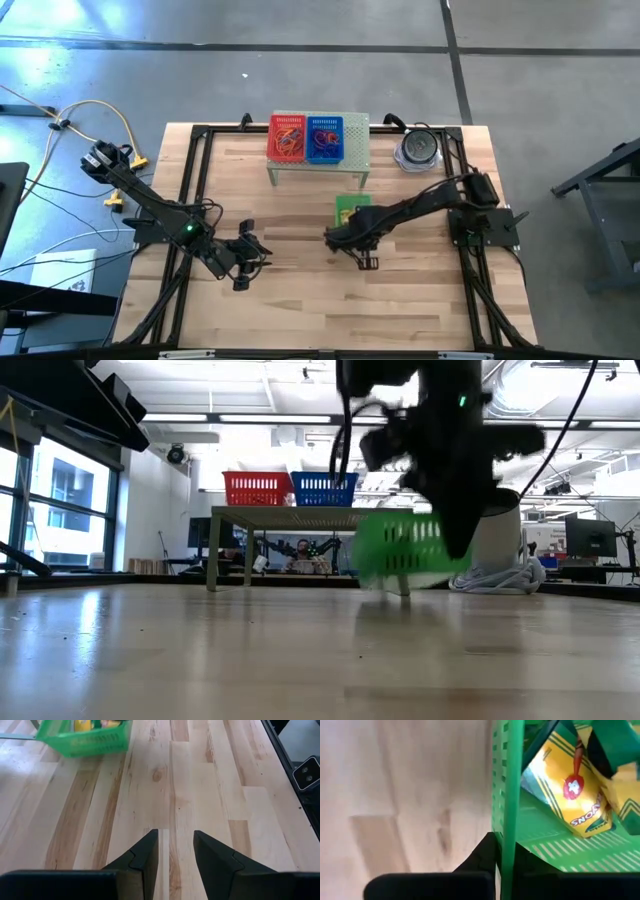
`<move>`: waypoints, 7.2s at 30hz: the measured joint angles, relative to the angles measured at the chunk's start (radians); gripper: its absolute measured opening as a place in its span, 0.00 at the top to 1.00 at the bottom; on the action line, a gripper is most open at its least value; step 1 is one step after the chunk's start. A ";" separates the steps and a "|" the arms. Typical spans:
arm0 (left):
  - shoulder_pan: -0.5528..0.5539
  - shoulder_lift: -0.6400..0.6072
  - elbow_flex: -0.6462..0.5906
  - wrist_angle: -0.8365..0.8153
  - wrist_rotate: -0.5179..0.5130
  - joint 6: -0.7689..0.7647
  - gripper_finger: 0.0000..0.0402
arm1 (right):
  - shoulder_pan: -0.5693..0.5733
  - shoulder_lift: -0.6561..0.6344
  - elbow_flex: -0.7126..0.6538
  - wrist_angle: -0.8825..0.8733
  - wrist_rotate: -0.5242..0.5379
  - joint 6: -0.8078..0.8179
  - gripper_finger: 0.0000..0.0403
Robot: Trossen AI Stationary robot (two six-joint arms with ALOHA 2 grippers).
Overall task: Pick & Place Office Desk Supplies
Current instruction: Put the green bin on the shelf
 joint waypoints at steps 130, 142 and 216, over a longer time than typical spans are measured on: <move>0.080 0.000 0.000 0.052 -0.003 0.116 0.71 | -0.554 -0.249 0.054 0.049 0.106 -0.591 0.99; 0.080 0.000 0.000 0.052 -0.003 0.132 0.71 | -0.522 -0.249 0.054 0.044 0.110 -0.596 0.99; 0.077 0.000 0.000 0.127 0.014 0.198 0.71 | -0.478 -0.250 0.054 0.060 0.192 -0.572 0.90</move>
